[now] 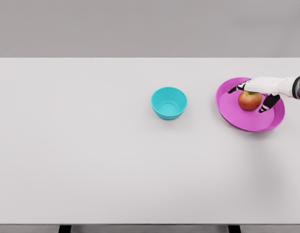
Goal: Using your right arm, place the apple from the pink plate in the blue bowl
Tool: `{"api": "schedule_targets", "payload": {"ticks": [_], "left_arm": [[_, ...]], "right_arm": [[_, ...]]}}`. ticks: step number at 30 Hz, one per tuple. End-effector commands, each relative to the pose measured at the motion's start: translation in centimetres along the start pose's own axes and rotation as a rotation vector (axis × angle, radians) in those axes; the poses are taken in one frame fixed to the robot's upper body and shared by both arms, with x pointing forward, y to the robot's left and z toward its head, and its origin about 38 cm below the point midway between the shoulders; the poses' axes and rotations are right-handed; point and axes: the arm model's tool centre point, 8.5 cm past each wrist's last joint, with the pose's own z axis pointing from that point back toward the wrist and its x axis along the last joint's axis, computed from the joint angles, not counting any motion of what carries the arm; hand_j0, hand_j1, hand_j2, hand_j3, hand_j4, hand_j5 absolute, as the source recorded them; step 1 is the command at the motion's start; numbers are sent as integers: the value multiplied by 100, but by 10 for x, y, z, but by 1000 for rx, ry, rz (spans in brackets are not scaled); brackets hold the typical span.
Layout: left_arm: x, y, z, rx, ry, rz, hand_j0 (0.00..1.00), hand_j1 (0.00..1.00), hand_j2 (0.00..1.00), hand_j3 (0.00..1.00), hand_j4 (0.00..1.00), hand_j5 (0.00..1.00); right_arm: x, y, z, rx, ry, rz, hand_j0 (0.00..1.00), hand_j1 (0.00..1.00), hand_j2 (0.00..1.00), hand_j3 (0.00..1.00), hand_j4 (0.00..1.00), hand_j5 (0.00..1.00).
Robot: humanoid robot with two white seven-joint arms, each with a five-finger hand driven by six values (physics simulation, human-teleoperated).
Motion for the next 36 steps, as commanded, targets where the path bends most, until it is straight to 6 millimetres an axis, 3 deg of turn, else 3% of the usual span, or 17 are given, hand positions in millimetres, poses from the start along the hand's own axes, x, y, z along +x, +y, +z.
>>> {"api": "schedule_targets", "payload": {"ticks": [1,2,5,10,17,28,31,36], "left_arm": [[0,0,0,0,0,0,100,100,100,100,100,100],[0,0,0,0,0,0,100,100,100,100,100,100],[0,0,0,0,0,0,100,100,100,100,100,100],[0,0,0,0,0,0,100,100,100,100,100,100],[0,0,0,0,0,0,100,100,100,100,100,100],[0,0,0,0,0,0,100,100,100,100,100,100],[0,0,0,1,0,0,100,100,100,100,100,100],[0,0,0,0,0,0,100,100,100,100,100,100]], "right_arm": [[-1,1,0,-1,2,-8,74,74,74,74,74,74],[0,0,0,-1,1,-7,66,66,66,66,66,66],[0,0,0,-2,0,-6,53,53,53,53,53,53],[1,-2,0,-7,-3,-1,46,46,46,46,46,46],[3,-16,4,-38,-7,10,46,46,46,46,46,46],[33,-61,7,-116,-72,117,46,46,46,46,46,46],[53,-77,5,-146,-116,169,46,46,46,46,46,46],[96,-97,-15,-191,-218,220,46,46,46,46,46,46]]}}
